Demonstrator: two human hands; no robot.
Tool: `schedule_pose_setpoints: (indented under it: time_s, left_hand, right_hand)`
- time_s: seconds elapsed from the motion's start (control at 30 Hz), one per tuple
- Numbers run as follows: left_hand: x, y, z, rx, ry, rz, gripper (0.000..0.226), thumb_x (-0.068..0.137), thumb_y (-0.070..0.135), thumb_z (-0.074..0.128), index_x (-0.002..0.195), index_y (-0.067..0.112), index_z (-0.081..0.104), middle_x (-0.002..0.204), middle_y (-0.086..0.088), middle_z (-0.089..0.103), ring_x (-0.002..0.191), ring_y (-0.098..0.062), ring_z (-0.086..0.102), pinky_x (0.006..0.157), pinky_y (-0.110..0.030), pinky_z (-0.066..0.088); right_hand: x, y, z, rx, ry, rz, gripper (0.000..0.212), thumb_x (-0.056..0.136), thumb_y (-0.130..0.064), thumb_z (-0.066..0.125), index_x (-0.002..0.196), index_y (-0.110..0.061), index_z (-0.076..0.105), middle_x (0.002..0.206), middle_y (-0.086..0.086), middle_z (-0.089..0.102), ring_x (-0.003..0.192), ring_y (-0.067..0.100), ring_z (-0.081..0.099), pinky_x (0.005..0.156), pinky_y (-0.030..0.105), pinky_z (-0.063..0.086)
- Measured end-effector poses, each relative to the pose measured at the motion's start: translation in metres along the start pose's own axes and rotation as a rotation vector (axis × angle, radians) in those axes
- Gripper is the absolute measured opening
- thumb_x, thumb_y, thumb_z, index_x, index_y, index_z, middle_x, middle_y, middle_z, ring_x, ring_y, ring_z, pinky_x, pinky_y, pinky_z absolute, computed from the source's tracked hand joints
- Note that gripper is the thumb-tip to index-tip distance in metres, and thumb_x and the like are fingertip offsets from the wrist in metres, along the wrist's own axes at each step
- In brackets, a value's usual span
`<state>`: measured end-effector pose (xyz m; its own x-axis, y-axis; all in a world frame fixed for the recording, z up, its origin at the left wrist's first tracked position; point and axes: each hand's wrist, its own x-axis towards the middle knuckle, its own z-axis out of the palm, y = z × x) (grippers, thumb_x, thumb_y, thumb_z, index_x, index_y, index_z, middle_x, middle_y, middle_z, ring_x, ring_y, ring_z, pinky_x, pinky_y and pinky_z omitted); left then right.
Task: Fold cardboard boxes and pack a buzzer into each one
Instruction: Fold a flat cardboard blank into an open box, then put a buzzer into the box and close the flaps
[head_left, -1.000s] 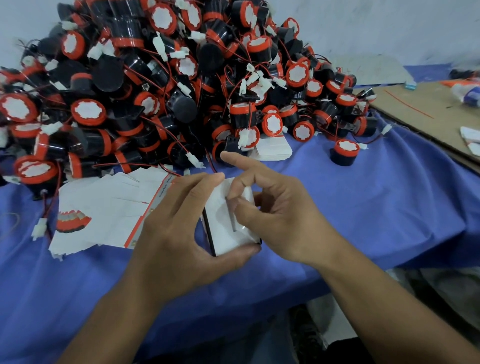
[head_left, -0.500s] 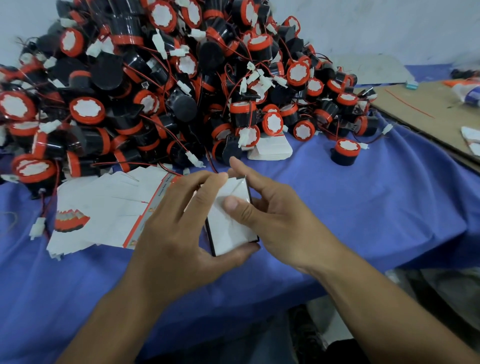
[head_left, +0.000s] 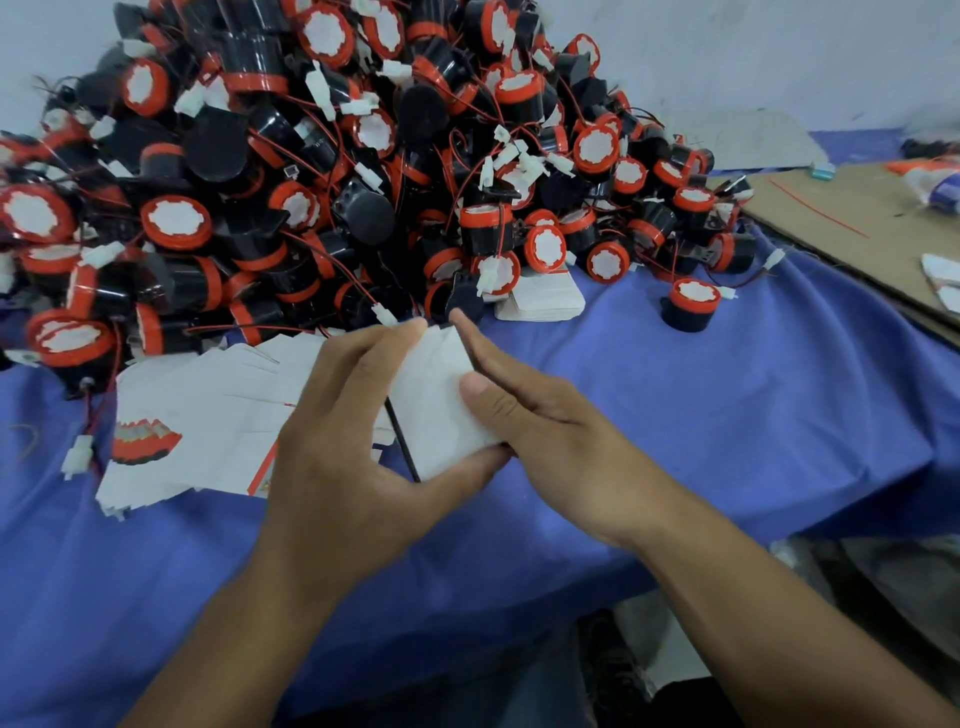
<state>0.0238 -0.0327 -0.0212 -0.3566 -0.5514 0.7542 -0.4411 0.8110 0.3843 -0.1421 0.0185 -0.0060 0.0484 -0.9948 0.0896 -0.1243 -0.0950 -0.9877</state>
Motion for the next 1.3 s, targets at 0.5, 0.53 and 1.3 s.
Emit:
schedule_pose_setpoints:
  time_s: [0.5,0.53,1.3]
  left_hand:
    - [-0.008,-0.009,0.004,-0.188,-0.204,0.021,0.091,0.076,0.059,0.074,0.144,0.013,0.034,0.146,-0.001,0.034,0.138,-0.018,0.036,0.111,-0.035,0.038]
    - [-0.008,-0.014,0.003,-0.153,-0.246,0.044,0.091,0.079,0.060,0.071,0.147,0.014,0.031,0.151,-0.001,0.030,0.143,-0.019,0.031,0.115,-0.038,0.034]
    - [-0.024,-0.030,0.017,-0.127,-0.288,-0.448,0.031,0.083,0.026,0.079,0.108,0.027,0.061,0.092,0.013,0.065,0.078,-0.003,0.062,0.069,-0.011,0.042]
  right_hand:
    - [-0.002,0.005,-0.013,-0.461,0.046,-0.258,0.072,0.092,-0.027,0.073,0.153,-0.033,0.036,0.114,-0.013,0.067,0.104,0.007,0.063,0.092,0.021,0.050]
    - [-0.002,0.007,-0.017,-0.660,0.043,-0.323,0.077,0.089,-0.026,0.076,0.154,-0.025,0.035,0.118,-0.005,0.066,0.107,0.009,0.059,0.098,0.021,0.046]
    - [-0.002,0.039,-0.001,-0.909,0.053,-0.029,0.022,0.103,-0.038,0.050,0.098,-0.020,0.038,0.087,-0.013,0.045,0.076,0.003,0.038,0.075,0.025,0.027]
